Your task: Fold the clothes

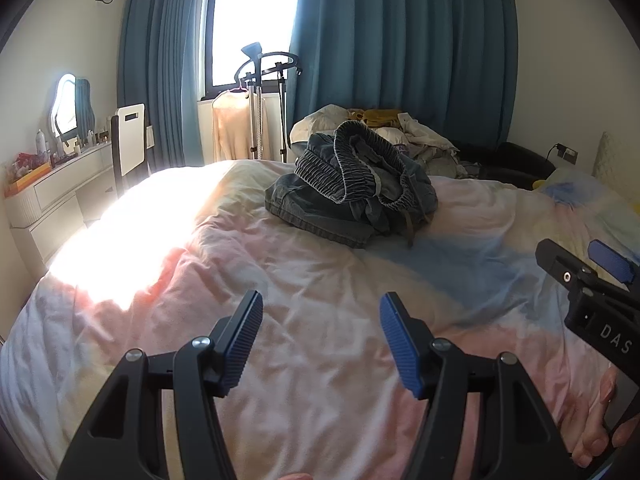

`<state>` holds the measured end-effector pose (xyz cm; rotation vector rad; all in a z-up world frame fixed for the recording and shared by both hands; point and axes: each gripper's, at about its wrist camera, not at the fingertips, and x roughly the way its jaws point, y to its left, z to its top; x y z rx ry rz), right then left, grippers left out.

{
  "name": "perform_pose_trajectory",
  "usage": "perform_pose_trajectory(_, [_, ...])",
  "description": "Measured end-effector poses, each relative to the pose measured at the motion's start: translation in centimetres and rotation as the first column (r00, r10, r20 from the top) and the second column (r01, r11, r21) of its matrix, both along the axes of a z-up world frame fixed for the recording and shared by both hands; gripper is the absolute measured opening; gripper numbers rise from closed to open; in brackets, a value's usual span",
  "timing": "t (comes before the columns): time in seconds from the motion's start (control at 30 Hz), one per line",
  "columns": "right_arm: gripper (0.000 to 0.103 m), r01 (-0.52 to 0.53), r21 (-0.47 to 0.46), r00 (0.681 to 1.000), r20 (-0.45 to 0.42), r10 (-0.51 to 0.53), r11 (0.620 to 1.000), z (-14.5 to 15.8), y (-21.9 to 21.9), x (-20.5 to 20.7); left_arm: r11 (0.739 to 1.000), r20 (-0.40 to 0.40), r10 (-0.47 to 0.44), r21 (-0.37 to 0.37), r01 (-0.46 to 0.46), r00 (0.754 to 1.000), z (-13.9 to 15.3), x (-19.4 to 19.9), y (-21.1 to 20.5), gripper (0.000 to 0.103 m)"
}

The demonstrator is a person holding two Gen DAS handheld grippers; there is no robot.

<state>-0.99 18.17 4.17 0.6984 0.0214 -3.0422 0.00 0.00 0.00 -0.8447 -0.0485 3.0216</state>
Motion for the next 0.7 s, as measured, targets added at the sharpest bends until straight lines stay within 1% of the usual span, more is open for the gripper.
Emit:
perform_pose_trajectory(0.03, [0.089, 0.000, 0.001, 1.000, 0.000, 0.000, 1.000, 0.0, 0.0, 0.0, 1.000, 0.021, -0.001, 0.026, 0.000, 1.000, 0.1, 0.0, -0.1, 0.063])
perform_pose_trajectory(0.17, [0.089, 0.001, 0.001, 1.000, 0.004, -0.001, 1.000, -0.1, 0.0, -0.2, 1.000, 0.009, -0.007, 0.020, 0.007, 1.000, 0.6, 0.1, -0.1, 0.063])
perform_pose_trajectory(0.3, [0.089, -0.002, 0.013, 1.000, -0.001, 0.002, 1.000, -0.1, -0.2, 0.0, 1.000, 0.001, -0.008, 0.018, 0.008, 1.000, 0.0, 0.3, -0.8, 0.063])
perform_pose_trajectory(0.4, [0.089, 0.000, 0.015, 1.000, -0.001, 0.000, 1.000, -0.2, -0.3, -0.2, 1.000, 0.006, -0.008, 0.005, 0.008, 1.000, -0.9, -0.1, -0.2, 0.063])
perform_pose_trajectory(0.47, [0.089, 0.001, 0.012, 1.000, -0.001, -0.001, 1.000, -0.2, -0.3, -0.1, 1.000, 0.014, -0.006, 0.010, 0.006, 1.000, 0.1, 0.0, 0.0, 0.063])
perform_pose_trajectory(0.7, [0.089, -0.002, 0.015, 1.000, 0.001, 0.002, 1.000, -0.3, -0.3, -0.1, 1.000, 0.009, 0.014, -0.015, -0.014, 1.000, -0.2, -0.1, 0.1, 0.063])
